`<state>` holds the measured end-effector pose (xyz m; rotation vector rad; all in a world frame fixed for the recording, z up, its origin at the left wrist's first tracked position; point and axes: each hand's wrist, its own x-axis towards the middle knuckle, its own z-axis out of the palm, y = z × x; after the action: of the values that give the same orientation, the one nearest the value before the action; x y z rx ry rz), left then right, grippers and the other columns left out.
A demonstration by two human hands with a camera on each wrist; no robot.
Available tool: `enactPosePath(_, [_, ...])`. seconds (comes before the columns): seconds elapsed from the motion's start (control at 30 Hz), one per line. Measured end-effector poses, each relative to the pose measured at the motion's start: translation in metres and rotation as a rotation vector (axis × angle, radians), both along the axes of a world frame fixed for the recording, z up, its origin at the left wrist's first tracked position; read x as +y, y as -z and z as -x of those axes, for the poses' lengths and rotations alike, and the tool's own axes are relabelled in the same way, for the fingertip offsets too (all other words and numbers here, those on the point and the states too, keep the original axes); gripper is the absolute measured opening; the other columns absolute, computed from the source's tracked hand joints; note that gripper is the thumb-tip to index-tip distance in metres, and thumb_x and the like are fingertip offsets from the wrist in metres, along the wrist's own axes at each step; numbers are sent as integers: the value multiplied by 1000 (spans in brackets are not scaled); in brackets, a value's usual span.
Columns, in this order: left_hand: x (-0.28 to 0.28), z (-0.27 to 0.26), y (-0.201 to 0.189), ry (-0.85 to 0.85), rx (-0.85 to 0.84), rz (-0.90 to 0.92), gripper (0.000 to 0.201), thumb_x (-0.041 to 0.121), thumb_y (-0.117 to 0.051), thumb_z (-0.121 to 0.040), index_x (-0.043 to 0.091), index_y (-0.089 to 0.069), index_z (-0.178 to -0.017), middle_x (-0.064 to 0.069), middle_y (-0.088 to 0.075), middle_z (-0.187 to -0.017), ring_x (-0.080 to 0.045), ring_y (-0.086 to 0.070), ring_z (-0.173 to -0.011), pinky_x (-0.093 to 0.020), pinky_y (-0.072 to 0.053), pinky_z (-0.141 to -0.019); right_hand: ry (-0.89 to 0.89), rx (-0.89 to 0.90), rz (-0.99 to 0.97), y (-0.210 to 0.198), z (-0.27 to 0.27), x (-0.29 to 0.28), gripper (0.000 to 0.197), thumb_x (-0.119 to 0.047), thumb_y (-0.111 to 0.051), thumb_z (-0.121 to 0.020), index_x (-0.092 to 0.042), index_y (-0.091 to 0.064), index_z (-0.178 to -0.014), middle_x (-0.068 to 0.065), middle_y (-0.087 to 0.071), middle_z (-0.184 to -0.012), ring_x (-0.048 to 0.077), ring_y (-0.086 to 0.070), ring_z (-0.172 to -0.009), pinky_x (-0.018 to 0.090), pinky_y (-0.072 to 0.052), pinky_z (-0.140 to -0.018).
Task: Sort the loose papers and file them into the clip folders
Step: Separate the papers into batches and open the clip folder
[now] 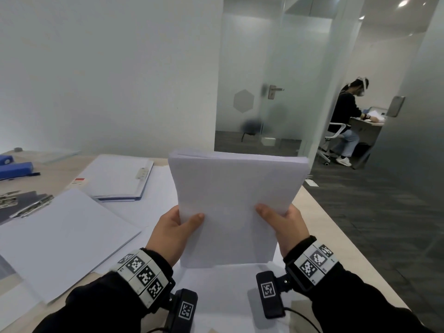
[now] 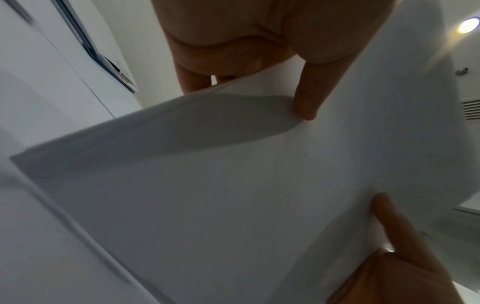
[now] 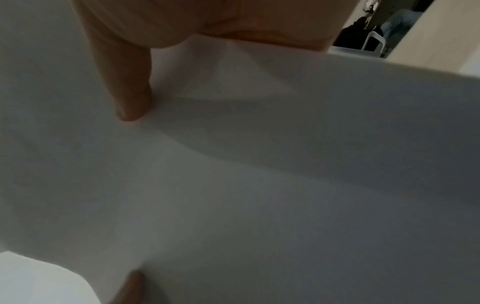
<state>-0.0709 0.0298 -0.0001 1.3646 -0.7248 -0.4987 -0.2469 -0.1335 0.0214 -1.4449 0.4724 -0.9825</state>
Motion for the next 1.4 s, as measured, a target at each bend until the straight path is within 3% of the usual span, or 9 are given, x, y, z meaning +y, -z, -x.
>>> enactPosePath(0.17, [1,2,2,3,-21,-22,15,17,-65,-93,20,-72,-106,4,-76,-102,-17,-72,-96,-44,-54,-93,63,-73,64,-44,2,-10,19,-34,-68,-87,-16,-71,-93,2,-76,-91,16,-71,-81,32,-54,-70])
enactPosePath(0.3, [0,4,2,13,-15,-2,16,16,-70,-90,19,-72,-106,3,-76,-103,-17,-72,-96,-41,-55,-90,125,-149,141,-86,1,-12,55,-59,-61,-82,-6,-71,-96,17,-72,-89,24,-66,-75,31,-52,-66])
enactPosePath(0.5, [1,6,1,43,-14,42,20,16,-71,-89,21,-70,-108,1,-76,-105,-20,-72,-98,-38,-54,-85,194,-132,121,-116,-10,-17,14,-22,-58,-85,-15,-70,-85,9,-72,-75,23,-60,-66,32,-47,-64])
enactPosePath(0.6, [2,6,0,58,0,41,26,27,-72,-81,25,-71,-107,0,-76,-106,-20,-72,-97,-40,-55,-86,243,-123,145,-113,-14,-21,20,-9,-52,-88,-18,-67,-97,7,-73,-75,20,-58,-61,27,-46,-58])
enactPosePath(0.77, [1,5,2,36,43,-2,13,24,-67,-92,19,-74,-102,-1,-77,-102,-21,-73,-94,-44,-55,-90,215,-192,130,-96,-11,-24,44,-63,-53,-87,-25,-64,-108,6,-71,-87,20,-61,-71,30,-47,-64])
enactPosePath(0.9, [2,6,4,45,12,-17,18,13,-63,-94,21,-69,-109,2,-76,-105,-17,-72,-96,-37,-55,-86,52,-52,104,-49,0,-29,81,-74,-73,-59,-22,-60,-119,0,-73,-99,20,-70,-85,36,-58,-69])
enactPosePath(1.07, [2,3,20,89,-48,-222,15,20,-65,-94,24,-72,-106,6,-76,-102,-13,-72,-94,-40,-54,-92,-109,275,-8,10,10,-29,37,-11,-75,-81,-9,-64,-116,6,-75,-106,33,-68,-104,41,-58,-83])
enactPosePath(1.27, [-3,-3,22,-70,-91,-304,9,23,-65,-92,24,-73,-94,8,-77,-85,-12,-73,-82,-30,-55,-78,-114,405,-10,12,15,-30,33,-32,-63,-82,-21,-63,-113,-2,-75,-100,18,-71,-89,35,-52,-78])
enactPosePath(1.4, [1,-25,39,-111,106,-294,16,26,-73,-82,18,-72,-96,-1,-78,-88,-27,-74,-86,-46,-57,-87,131,634,-5,11,24,-62,27,-42,-54,-95,-20,-65,-106,-1,-71,-104,20,-66,-98,37,-49,-82])
